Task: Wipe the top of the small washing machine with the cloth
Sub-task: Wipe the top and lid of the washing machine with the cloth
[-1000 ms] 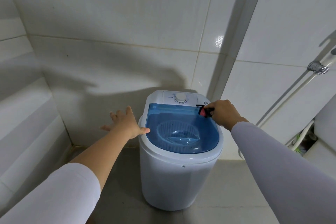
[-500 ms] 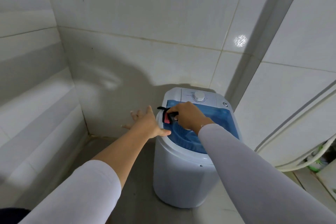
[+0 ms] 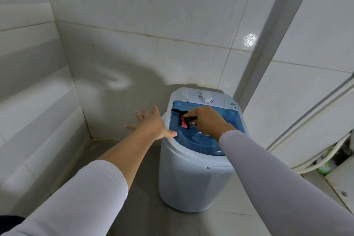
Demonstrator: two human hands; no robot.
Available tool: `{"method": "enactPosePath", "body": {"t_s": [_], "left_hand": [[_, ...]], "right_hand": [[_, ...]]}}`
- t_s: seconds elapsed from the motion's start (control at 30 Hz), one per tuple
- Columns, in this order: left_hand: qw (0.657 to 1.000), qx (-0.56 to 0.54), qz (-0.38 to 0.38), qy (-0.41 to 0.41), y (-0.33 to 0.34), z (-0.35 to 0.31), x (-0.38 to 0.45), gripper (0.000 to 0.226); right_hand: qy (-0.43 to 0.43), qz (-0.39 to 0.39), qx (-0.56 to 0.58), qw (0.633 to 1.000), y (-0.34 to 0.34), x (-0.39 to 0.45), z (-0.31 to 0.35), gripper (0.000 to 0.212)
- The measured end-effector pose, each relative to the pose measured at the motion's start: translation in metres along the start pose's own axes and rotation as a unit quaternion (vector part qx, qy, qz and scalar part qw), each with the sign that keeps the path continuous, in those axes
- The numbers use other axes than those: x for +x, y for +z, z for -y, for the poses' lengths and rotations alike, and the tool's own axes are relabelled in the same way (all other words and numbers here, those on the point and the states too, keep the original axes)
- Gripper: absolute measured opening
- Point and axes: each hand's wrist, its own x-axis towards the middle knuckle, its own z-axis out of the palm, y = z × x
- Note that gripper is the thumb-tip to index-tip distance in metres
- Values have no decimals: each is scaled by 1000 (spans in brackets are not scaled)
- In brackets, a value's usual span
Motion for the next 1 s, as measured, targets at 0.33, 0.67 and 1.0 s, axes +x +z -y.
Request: {"method": "enactPosePath", "body": {"t_s": [0.33, 0.67, 1.0], "left_hand": [[1000, 15, -12, -5, 0, -2, -2, 123], [999, 21, -31, -11, 3, -3, -3, 122], [999, 7, -44, -14, 5, -5, -7, 121]], "right_hand": [[42, -20, 14, 999, -4, -17, -29, 49], [115, -19, 4, 993, -13, -52, -78, 44], [174, -32, 5, 984, -11, -78, -97, 38]]}}
